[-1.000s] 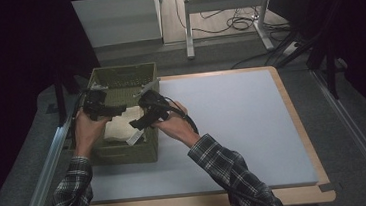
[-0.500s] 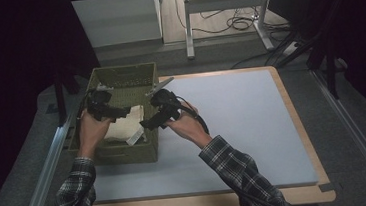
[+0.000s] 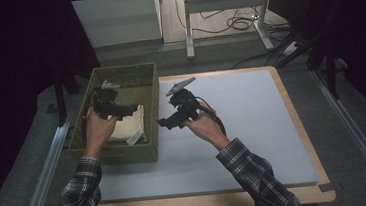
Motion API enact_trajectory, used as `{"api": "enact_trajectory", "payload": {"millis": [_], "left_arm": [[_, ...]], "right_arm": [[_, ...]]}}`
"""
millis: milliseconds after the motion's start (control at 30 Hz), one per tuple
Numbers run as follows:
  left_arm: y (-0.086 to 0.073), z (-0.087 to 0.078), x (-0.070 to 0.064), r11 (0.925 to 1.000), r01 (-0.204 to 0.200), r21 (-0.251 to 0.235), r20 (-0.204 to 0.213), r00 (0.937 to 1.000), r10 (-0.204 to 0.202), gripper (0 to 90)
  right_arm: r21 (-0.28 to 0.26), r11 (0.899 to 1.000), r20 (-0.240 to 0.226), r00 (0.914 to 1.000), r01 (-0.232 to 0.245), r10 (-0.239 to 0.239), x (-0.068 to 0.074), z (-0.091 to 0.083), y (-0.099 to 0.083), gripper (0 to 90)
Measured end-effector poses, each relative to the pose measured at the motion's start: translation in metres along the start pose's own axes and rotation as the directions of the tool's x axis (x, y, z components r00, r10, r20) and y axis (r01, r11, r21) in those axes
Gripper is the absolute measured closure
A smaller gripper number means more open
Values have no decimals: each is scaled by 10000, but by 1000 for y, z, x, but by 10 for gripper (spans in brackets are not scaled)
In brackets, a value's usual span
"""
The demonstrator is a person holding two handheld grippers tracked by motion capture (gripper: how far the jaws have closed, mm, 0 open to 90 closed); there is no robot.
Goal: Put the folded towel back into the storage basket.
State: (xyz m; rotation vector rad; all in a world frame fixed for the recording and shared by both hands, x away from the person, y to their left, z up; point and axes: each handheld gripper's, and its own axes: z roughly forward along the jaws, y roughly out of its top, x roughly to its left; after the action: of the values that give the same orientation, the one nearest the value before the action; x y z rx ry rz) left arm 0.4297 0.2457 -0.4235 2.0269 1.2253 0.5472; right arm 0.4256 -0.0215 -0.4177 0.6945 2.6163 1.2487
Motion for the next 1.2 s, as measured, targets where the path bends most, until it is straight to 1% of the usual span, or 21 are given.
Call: {"api": "enact_trajectory", "payload": {"millis": [100, 200, 300, 400, 500, 667, 767, 867, 967, 1133, 1200], "left_arm": [[3, 1, -9, 9999, -82, -79, 161, 9998, 84, 0], [5, 2, -20, 9996, -249, -93, 373, 9990, 252, 0], [7, 3, -28, 9991, -386, -188, 458, 9982, 395, 0], [10, 4, -38, 9981, -543, -283, 654, 9963, 561, 0], [12, 5, -49, 9968, -735, -317, 744, 9944, 756, 0], [16, 8, -66, 9951, -920, -357, 958, 9909, 951, 0], [18, 12, -74, 9936, -1100, -257, 966, 9890, 1120, 0], [20, 16, -84, 9930, -1168, -153, 1010, 9879, 1177, 0], [23, 18, -94, 9917, -1277, -130, 1111, 9855, 1284, 0], [29, 21, -113, 9891, -1457, -237, 1236, 9813, 1475, 0], [31, 23, -121, 9879, -1521, -290, 1346, 9788, 1547, 0]], "right_arm": [[1, 10000, 71, 10000, -58, 58, -5, -8, -8, 14], [23, 9999, 153, 9998, -113, 113, -10, -15, -16, 14], [106, 9997, 226, 9995, -200, 197, -15, -23, -24, 14], [68, 9995, 322, 9990, -308, 305, -19, -31, -33, 14], [24, 9990, 405, 9982, -442, 440, -24, -38, -42, 14], [9, 9984, 506, 9971, -569, 567, -31, -50, -56, 14], [93, 9978, 576, 9963, -649, 643, -35, -58, -64, 15], [45, 9972, 636, 9952, -744, 740, -39, -67, -72, 14], [-29, 9965, 691, 9941, -831, 831, -42, -75, -80, 14], [-25, 9954, 911, 9913, -955, 954, -49, -88, -94, 14], [-37, 9949, 954, 9904, -1003, 1002, -52, -94, -101, 15]]}}
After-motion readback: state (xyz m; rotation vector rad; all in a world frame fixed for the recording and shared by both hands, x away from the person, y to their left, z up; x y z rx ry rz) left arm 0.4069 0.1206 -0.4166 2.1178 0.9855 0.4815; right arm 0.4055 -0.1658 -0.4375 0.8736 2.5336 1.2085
